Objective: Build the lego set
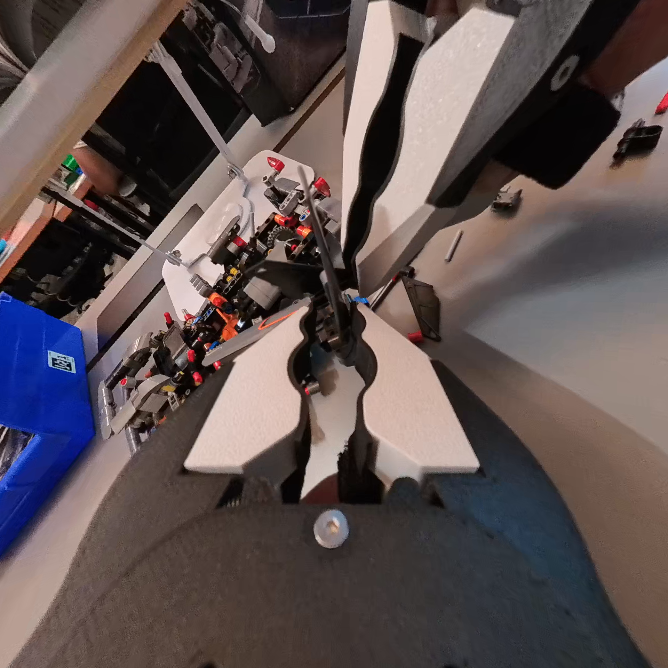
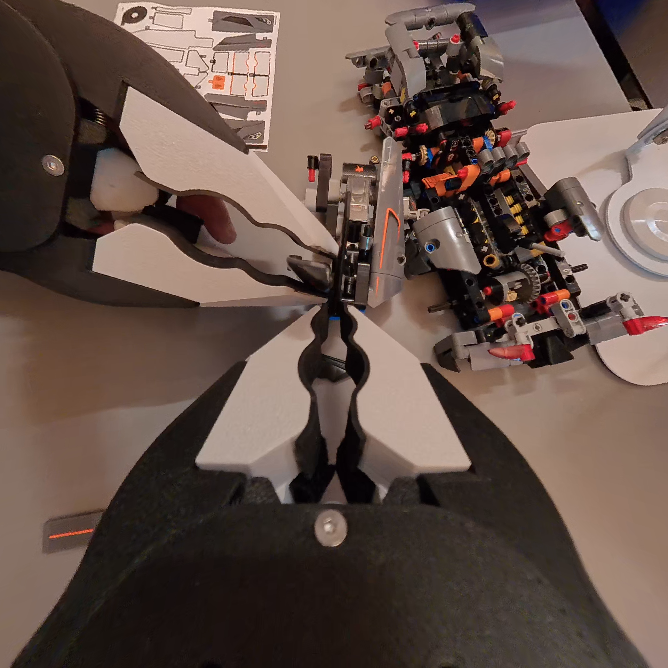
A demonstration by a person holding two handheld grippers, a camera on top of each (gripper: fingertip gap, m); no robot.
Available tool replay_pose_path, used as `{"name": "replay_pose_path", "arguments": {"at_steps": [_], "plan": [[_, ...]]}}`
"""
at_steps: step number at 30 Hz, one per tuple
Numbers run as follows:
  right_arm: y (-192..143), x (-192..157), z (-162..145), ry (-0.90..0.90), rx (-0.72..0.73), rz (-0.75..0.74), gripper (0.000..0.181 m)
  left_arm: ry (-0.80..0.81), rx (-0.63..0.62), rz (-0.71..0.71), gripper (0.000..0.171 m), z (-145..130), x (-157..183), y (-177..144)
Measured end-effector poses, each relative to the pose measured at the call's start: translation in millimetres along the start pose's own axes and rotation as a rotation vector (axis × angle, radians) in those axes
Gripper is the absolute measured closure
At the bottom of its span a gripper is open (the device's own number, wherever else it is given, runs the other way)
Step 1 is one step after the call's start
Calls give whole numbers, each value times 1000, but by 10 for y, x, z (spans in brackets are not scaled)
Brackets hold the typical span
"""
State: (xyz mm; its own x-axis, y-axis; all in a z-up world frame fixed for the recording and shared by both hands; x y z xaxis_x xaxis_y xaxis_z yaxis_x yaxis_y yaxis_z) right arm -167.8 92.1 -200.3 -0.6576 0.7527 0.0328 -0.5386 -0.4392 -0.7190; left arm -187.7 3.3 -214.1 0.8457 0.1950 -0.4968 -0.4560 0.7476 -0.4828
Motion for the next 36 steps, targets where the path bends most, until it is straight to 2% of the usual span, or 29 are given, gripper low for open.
{"name": "replay_pose_path", "arguments": {"at_steps": [12,20,27,30,36], "plan": [[45,2,-11,59,26,28,178,16,1,25,157,4,-14,0],[37,62,-28,166,92,116,177,-20,-5,17,157,34,-53,-1],[57,38,-43,136,90,109,177,-38,-14,-7,156,0,-37,-25],[75,23,-47,120,86,99,177,-54,-1,-22,151,-7,-58,-77],[80,-2,-35,88,81,70,177,-132,-41,-141,139,-121,-158,-62]]}}
Point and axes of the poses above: each gripper's, where its closed fingertips meet, y out along the fingers, z out of its top, x = y × z across the jaws, the point moved 7 cm from there along -y, back along the fingers, and after that the axes turned 3 degrees about -x, right-handed, at the moved point
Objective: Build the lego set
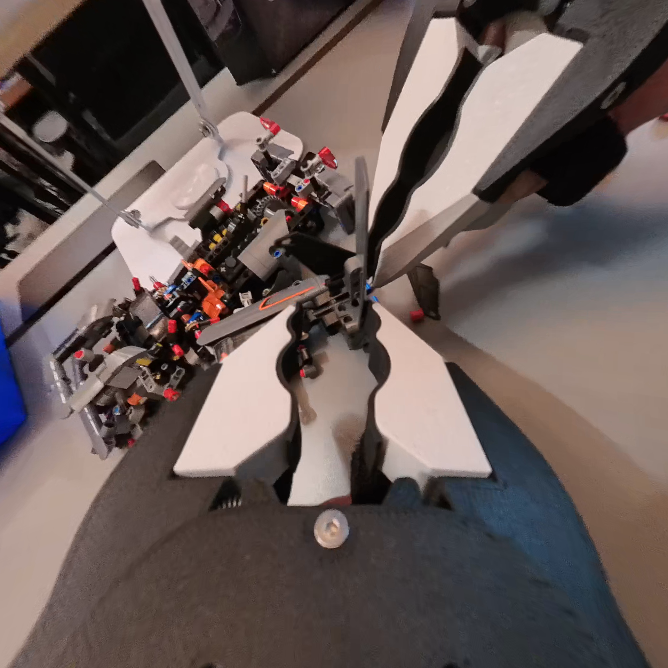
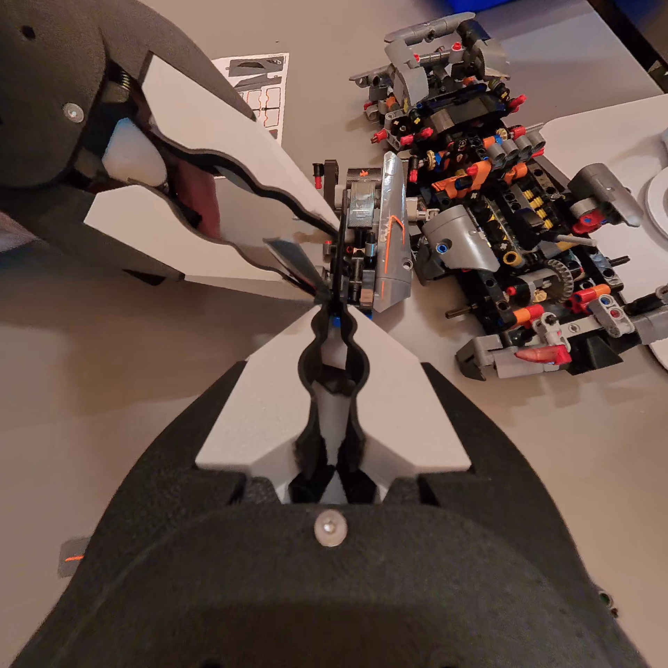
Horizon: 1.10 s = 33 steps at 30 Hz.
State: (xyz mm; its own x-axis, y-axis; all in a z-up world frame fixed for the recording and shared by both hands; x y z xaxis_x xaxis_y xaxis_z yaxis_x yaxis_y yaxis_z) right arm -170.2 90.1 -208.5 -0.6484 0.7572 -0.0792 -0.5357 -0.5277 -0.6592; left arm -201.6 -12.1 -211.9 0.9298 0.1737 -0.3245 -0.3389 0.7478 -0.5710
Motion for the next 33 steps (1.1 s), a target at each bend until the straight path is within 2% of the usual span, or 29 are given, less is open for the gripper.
{"name": "replay_pose_path", "arguments": {"at_steps": [3,10,33], "plan": [[5,-5,6,-5,4,-7,177,-28,-6,-62,144,-28,19,54],[7,9,5,-8,9,-20,177,-33,47,-58,150,2,43,127],[19,-13,33,-31,11,-106,177,44,8,70,154,61,70,145]]}}
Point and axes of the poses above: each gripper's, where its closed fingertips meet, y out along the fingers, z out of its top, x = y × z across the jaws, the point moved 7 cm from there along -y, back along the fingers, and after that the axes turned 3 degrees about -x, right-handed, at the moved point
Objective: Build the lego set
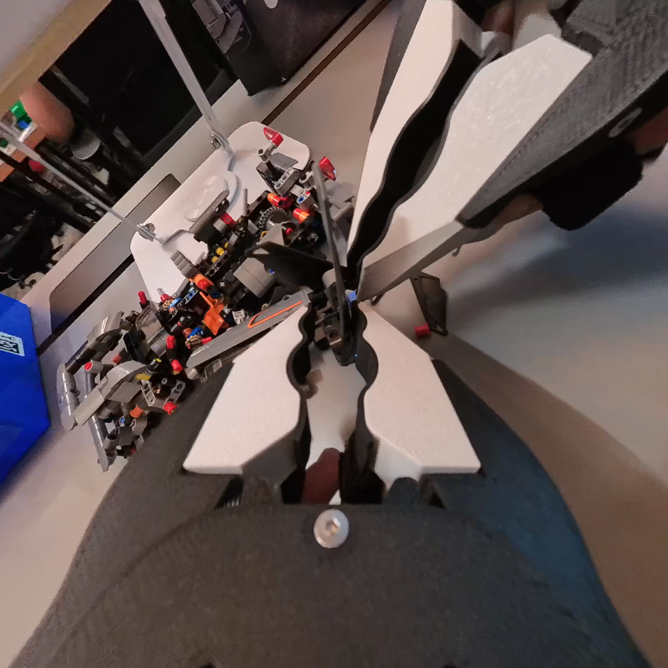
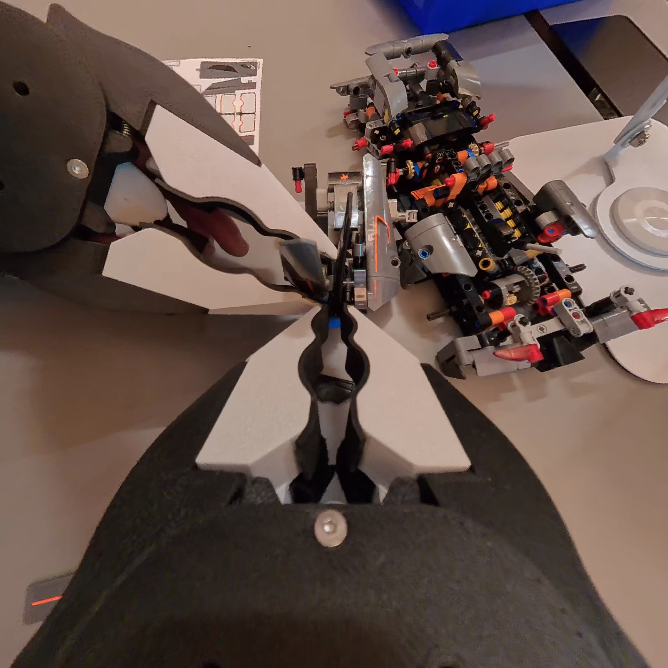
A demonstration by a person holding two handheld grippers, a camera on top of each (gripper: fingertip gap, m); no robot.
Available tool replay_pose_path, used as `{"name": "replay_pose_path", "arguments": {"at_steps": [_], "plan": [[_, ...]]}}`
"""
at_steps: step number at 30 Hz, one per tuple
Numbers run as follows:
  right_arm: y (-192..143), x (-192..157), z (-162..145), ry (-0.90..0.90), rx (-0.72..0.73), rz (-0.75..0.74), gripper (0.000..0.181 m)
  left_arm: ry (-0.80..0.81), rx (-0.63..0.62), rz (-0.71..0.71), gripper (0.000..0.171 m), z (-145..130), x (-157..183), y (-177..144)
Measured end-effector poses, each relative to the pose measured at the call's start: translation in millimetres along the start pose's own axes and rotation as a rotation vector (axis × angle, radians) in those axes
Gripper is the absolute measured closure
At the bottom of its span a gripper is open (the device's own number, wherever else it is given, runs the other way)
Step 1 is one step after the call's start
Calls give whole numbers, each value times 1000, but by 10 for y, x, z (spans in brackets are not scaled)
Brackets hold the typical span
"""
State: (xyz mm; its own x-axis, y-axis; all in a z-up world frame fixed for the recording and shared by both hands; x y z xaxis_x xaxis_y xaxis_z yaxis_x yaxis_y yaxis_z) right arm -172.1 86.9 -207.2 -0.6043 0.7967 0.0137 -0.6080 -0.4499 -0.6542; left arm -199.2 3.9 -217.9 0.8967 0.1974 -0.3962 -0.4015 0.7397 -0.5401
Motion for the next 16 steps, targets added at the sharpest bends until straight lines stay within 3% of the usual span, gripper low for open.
{"name": "replay_pose_path", "arguments": {"at_steps": [16], "plan": [[8,18,-4,41,2,20,178,48,-39,51,155,5,27,2]]}}
Point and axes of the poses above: each gripper's, where its closed fingertips meet, y out along the fingers, z out of its top, x = y × z across the jaws, the point moved 7 cm from there along -y, back along the fingers, and after that the axes turned 3 degrees about -x, right-handed, at the moved point
